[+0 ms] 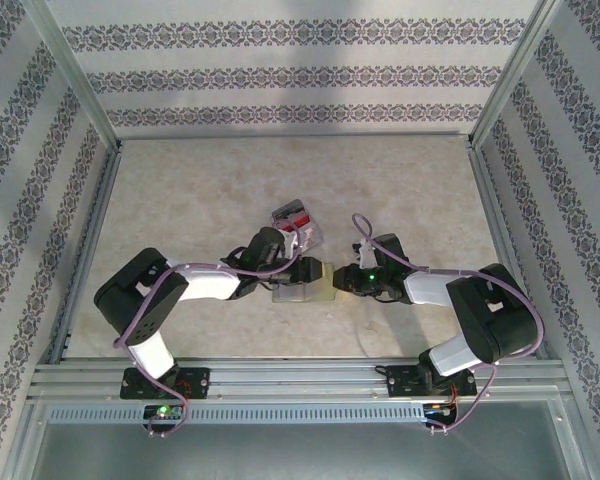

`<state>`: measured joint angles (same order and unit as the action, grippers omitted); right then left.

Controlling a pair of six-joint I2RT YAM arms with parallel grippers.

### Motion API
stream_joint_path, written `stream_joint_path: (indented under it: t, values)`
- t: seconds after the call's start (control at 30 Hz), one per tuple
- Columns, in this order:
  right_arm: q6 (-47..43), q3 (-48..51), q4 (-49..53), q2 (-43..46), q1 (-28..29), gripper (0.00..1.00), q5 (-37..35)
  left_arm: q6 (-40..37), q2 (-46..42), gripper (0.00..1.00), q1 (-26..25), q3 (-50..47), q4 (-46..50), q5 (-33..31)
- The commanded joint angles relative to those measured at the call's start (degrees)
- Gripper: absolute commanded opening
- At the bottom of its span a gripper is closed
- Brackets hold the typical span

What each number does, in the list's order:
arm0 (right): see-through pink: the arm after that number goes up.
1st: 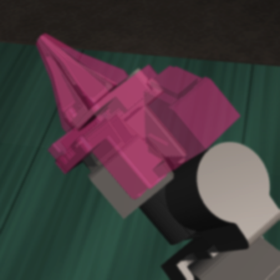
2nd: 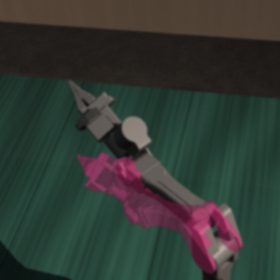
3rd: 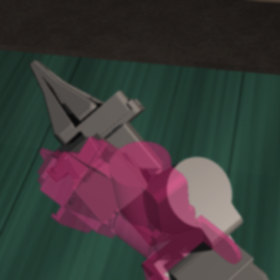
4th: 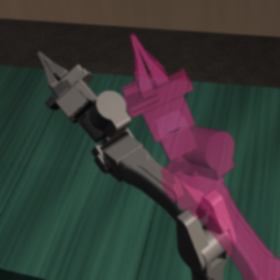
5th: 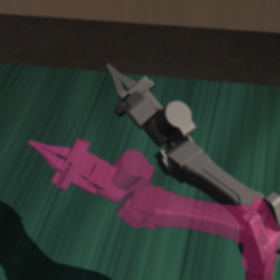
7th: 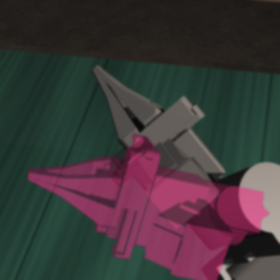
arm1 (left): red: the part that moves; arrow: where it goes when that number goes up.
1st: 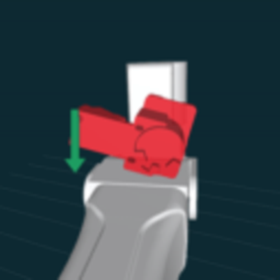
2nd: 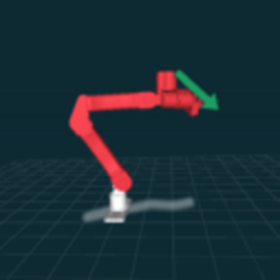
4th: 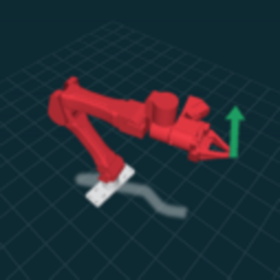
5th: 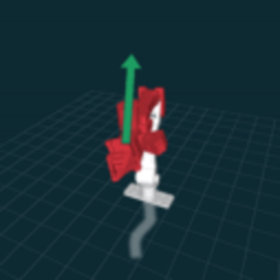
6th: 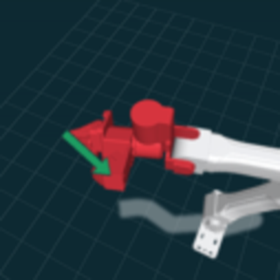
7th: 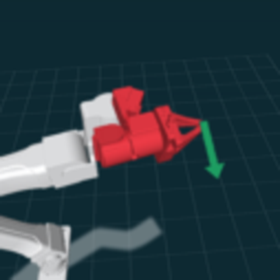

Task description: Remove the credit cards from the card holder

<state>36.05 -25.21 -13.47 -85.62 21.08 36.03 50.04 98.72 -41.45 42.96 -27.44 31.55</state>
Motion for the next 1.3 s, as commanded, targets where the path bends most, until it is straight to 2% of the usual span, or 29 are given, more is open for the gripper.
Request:
stream_joint_path:
  t: [0.0, 0.27, 0.5, 0.7, 0.87, 1.03, 1.17, 1.27]
  values:
    - [0.16, -0.54, 0.73, 1.85, -1.35, 0.31, -0.52, 0.84, 2.29, 0.42, -1.67, 2.1, -3.01, 1.06]
    - [-1.57, 0.33, 9.75, 12.34, -6.52, 0.41, -0.77, 1.6, 6.87, 0.42, -2.67, 3.79, -4.21, 0.76]
    - [-1.82, 0.14, 16.59, 21.39, -9.19, 0.41, 0.5, 3.18, 10.21, 0.4, -2.67, 5.43, -5.19, 2.02]
    - [0.04, -0.96, 17.14, 22.05, -9.0, 0.25, 3.14, 1.45, 6.17, 0.4, -2.6, 6.05, -2.23, 1.46]
    - [1.18, -2.96, 17.44, 20.79, -6.91, 0.1, 2.9, -1.44, -1.5, 0.43, -1.39, 5.82, 4.13, 0.21]
    - [2.42, -5.38, 17.04, 18.49, -2.52, 0.04, 1.84, -4.47, -11.3, 0.45, 2.14, 3.25, 12.85, -2.74]
    - [3.75, -7.47, 15.99, 16.55, 1.78, 0.04, 0.2, -6.33, -18.15, 0.45, 6.03, 0.19, 20.51, -4.89]
    - [4.35, -9.26, 15.36, 13.8, 4.61, 0.03, -0.92, -5.17, -21.59, 0.45, 9.46, -3.32, 22.32, -4.84]
